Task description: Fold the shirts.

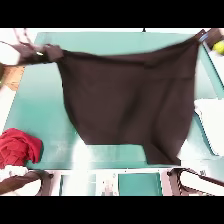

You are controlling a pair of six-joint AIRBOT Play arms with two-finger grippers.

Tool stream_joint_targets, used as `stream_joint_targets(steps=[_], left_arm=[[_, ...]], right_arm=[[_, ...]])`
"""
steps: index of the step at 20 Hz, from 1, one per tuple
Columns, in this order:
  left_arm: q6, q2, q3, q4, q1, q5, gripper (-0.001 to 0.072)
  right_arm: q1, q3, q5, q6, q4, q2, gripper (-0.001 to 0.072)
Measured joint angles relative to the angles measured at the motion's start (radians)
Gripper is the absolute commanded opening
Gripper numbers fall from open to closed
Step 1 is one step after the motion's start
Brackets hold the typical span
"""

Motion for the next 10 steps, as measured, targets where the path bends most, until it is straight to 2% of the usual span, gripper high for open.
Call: stream_joint_targets(steps=[3, 5, 6, 7, 8, 9, 10], left_arm=[[0.161, -0.219, 0.04, -0.2, -0.001, 0.113, 0.0026], [0.25, -0.317, 0.078, -0.304, 0.0, 0.139, 0.0026], [0.283, -0.345, 0.096, -0.345, -0.001, 0.152, 0.0035], [0.307, -0.366, 0.11, -0.372, -0.001, 0.156, 0.0343], [0.325, -0.383, 0.126, -0.389, 0.001, 0.149, 0.0679], [0.337, -0.393, 0.144, -0.4, 0.005, 0.136, 0.0712], [0.348, -0.4, 0.167, -0.405, 0.015, 0.106, 0.0712]], right_arm=[[0.022, -0.019, -0.066, -0.006, -0.003, -0.186, 0.0019], [0.028, -0.011, -0.095, -0.008, -0.001, -0.271, 0.0021], [0.029, -0.007, -0.098, -0.008, -0.004, -0.301, 0.0067], [0.028, -0.002, -0.108, -0.01, -0.003, -0.32, 0.0257], [0.022, 0.003, -0.109, -0.016, -0.003, -0.333, 0.0339], [0.01, 0.009, -0.098, -0.018, -0.006, -0.346, 0.0338], [-0.01, 0.016, -0.073, -0.02, -0.008, -0.349, 0.0336]])
